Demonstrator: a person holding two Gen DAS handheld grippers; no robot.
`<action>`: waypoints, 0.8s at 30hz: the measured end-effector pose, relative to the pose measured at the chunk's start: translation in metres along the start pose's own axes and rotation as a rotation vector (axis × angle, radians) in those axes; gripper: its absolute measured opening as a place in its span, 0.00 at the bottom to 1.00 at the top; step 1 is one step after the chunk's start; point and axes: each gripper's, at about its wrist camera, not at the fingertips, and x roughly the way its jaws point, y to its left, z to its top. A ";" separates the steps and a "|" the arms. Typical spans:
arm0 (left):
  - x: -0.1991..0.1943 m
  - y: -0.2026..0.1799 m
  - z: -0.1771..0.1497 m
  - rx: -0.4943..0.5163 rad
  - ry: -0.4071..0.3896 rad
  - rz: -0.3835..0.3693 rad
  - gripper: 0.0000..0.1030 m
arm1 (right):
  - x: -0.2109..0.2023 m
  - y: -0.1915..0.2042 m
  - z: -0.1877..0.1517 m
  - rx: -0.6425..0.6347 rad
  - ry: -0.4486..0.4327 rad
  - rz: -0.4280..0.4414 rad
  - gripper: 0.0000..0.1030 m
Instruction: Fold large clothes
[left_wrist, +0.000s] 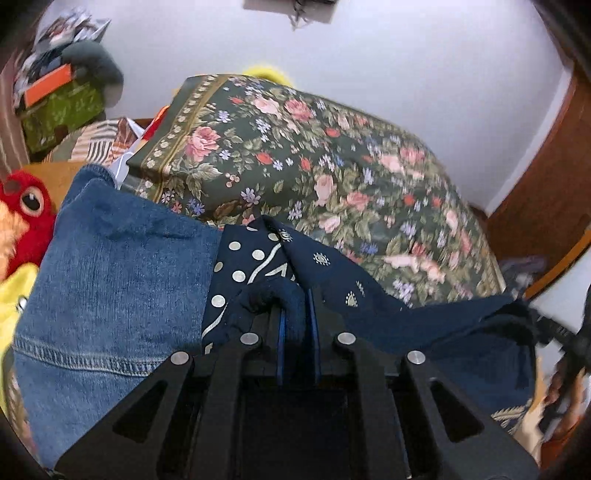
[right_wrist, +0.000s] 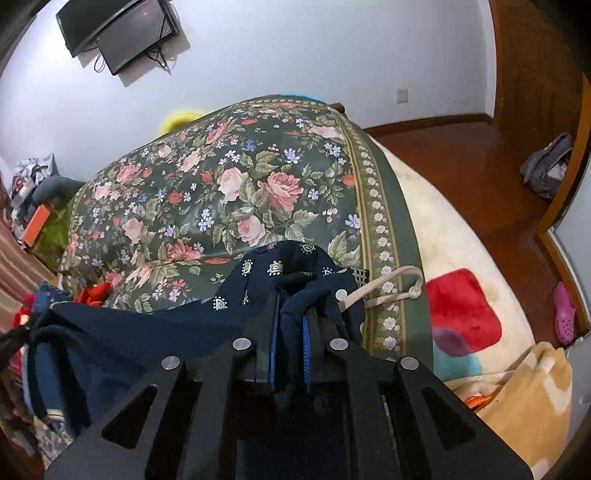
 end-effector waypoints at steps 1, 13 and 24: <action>0.000 -0.004 0.001 0.023 0.011 0.015 0.12 | -0.002 -0.001 0.002 0.008 0.013 0.006 0.14; -0.077 -0.011 0.031 0.003 -0.068 -0.061 0.50 | -0.083 0.028 0.013 -0.095 -0.104 -0.074 0.67; -0.093 -0.056 -0.011 0.219 -0.076 -0.042 0.60 | -0.077 0.089 -0.032 -0.273 -0.051 0.049 0.75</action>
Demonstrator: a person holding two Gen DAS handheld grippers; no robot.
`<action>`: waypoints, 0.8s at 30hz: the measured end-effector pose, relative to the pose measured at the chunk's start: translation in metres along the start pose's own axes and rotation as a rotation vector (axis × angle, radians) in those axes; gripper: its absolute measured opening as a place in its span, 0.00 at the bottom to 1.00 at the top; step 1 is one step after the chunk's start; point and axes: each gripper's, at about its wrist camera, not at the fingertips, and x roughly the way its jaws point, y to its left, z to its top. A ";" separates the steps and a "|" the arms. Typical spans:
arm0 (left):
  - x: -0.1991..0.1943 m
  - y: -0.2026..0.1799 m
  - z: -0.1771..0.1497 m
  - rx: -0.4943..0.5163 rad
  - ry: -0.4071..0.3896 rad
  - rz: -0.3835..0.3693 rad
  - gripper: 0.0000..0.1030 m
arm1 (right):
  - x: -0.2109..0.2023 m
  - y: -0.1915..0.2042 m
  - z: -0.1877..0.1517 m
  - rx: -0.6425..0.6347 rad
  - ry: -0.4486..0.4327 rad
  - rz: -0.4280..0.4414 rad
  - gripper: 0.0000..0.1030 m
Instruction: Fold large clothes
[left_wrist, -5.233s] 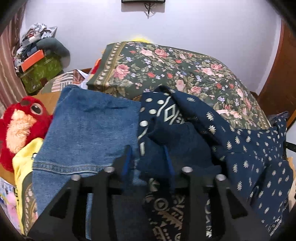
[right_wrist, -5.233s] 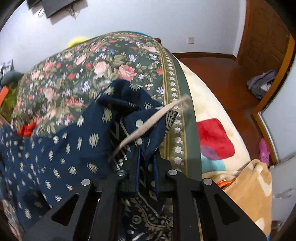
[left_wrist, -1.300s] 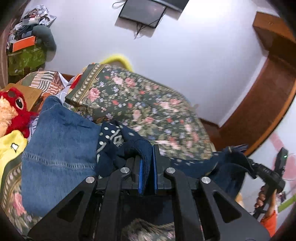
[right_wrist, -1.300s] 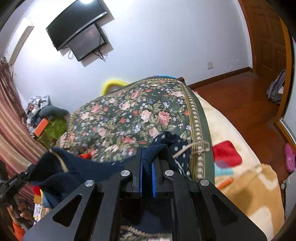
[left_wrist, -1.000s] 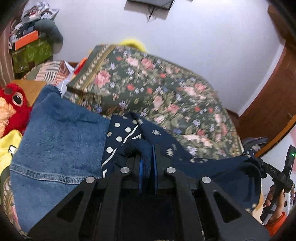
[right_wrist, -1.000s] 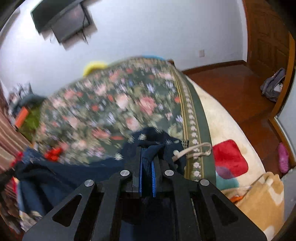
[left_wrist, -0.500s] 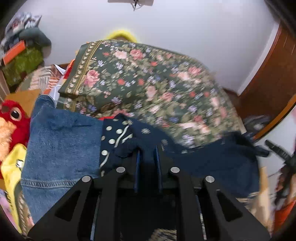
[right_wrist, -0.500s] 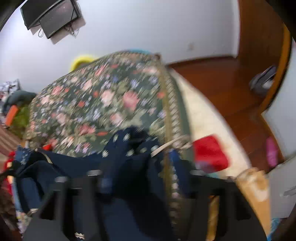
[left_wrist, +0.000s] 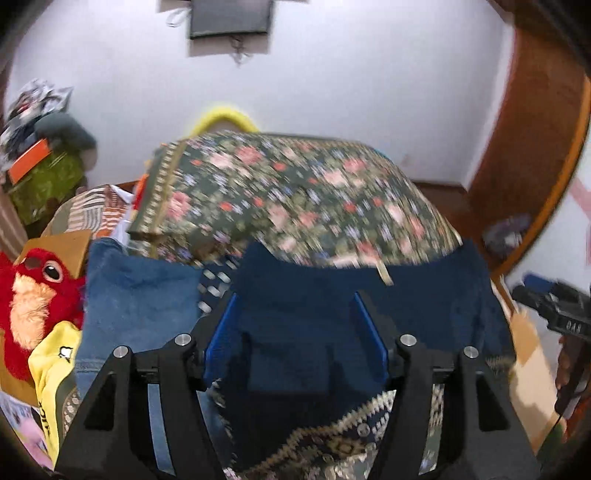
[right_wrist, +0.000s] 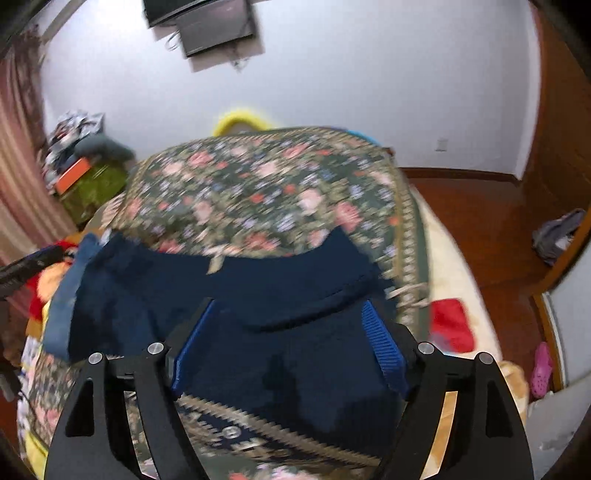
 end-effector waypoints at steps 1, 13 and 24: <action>0.004 -0.008 -0.007 0.023 0.016 -0.010 0.61 | 0.006 0.006 -0.004 -0.005 0.013 0.016 0.75; 0.067 -0.054 -0.080 0.229 0.163 0.027 0.69 | 0.072 0.021 -0.052 -0.067 0.178 0.027 0.81; 0.039 -0.018 -0.098 0.139 0.145 0.077 0.75 | 0.042 -0.031 -0.069 0.055 0.186 -0.042 0.85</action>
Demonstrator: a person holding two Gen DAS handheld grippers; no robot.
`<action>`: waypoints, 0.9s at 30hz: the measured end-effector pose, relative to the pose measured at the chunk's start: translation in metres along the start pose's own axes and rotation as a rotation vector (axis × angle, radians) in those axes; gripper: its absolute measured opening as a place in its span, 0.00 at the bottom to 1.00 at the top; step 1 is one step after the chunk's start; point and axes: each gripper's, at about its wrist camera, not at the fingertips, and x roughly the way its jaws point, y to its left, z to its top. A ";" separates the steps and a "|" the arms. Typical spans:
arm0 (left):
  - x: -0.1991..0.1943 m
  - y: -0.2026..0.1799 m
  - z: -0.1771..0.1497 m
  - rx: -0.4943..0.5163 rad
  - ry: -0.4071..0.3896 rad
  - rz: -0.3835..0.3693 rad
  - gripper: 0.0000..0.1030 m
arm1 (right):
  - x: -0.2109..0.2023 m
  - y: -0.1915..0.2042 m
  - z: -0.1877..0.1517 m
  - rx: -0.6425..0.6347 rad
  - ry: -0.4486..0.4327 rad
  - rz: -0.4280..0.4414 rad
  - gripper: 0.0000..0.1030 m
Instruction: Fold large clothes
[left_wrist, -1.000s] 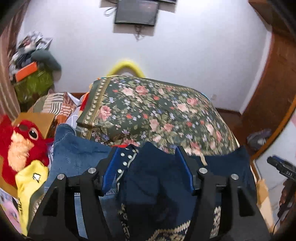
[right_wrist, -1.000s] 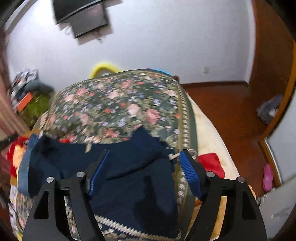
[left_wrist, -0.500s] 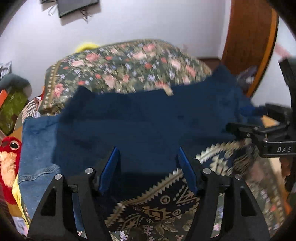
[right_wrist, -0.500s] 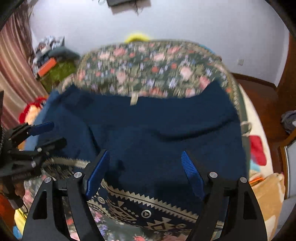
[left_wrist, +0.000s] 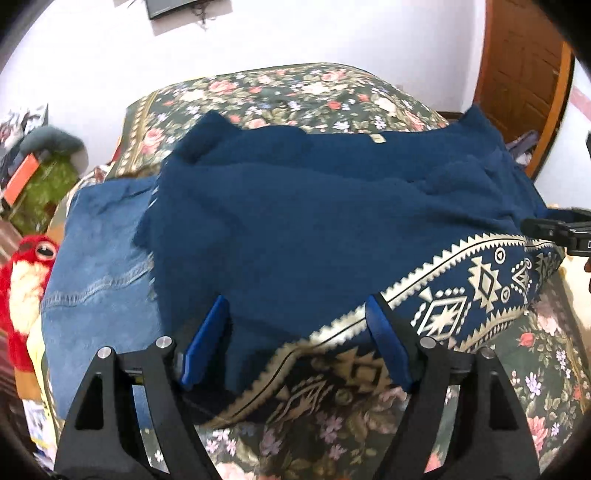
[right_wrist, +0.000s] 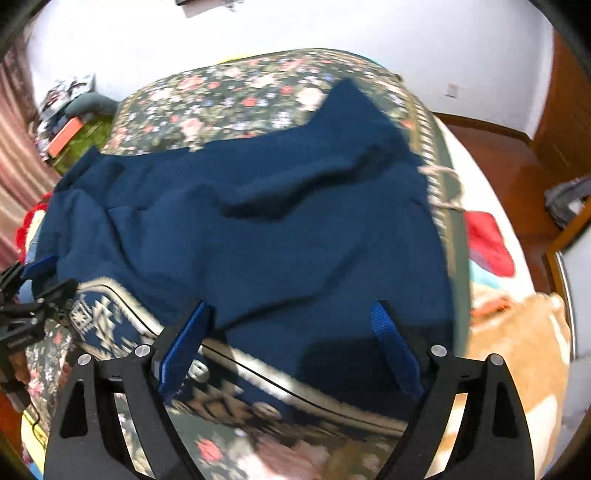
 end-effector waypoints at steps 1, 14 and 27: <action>-0.003 0.005 -0.003 -0.021 0.004 0.001 0.75 | -0.003 -0.005 -0.003 0.019 0.008 -0.014 0.85; -0.066 0.060 -0.033 -0.193 -0.027 0.096 0.75 | -0.057 -0.018 -0.031 0.119 0.007 -0.035 0.85; -0.090 0.109 -0.077 -0.624 -0.119 -0.229 0.75 | -0.092 0.025 -0.027 0.076 -0.087 0.037 0.85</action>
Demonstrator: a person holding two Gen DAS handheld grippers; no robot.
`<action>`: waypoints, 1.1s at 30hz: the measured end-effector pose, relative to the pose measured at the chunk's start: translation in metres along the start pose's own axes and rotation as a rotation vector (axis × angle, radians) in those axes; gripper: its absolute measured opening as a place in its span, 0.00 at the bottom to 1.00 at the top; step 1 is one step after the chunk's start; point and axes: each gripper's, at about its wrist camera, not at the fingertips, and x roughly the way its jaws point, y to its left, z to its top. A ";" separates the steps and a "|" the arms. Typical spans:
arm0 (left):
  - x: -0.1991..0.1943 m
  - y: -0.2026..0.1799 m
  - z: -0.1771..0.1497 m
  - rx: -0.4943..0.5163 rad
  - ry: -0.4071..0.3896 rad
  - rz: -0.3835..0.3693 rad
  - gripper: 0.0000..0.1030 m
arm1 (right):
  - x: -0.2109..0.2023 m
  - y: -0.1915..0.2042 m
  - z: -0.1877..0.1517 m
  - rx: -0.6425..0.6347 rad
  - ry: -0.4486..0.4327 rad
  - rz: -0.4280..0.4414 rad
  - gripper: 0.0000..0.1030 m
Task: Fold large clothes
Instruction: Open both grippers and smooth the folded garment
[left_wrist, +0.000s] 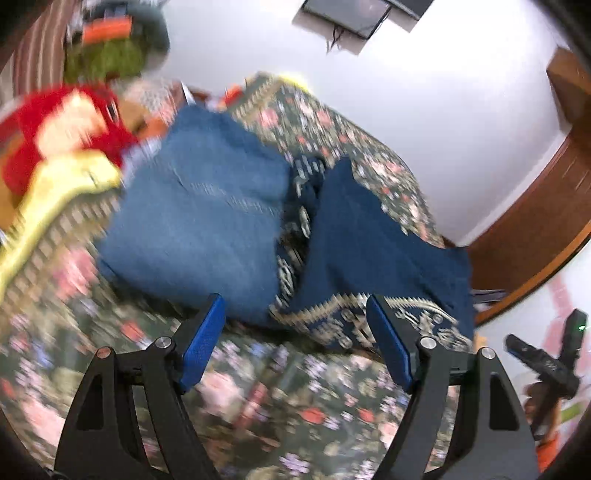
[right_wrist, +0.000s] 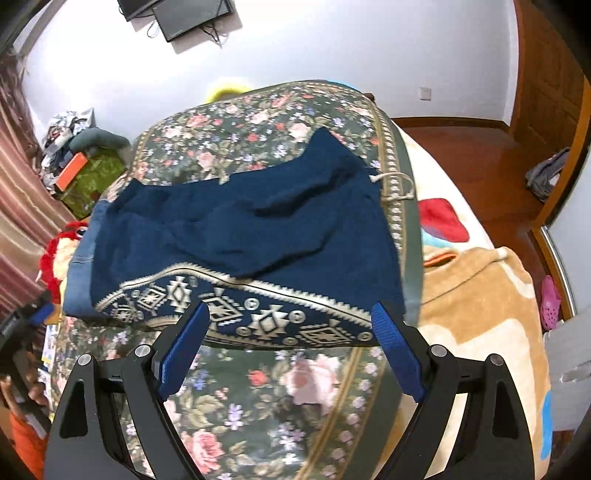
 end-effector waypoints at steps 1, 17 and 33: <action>0.009 0.003 -0.003 -0.024 0.024 -0.029 0.75 | 0.001 0.003 -0.001 -0.002 0.002 0.006 0.85; 0.108 0.018 -0.013 -0.194 0.187 -0.244 0.58 | 0.042 0.003 -0.008 0.021 0.077 0.012 0.85; 0.100 -0.016 0.009 -0.068 0.031 -0.163 0.57 | 0.053 0.014 -0.012 -0.009 0.110 0.021 0.85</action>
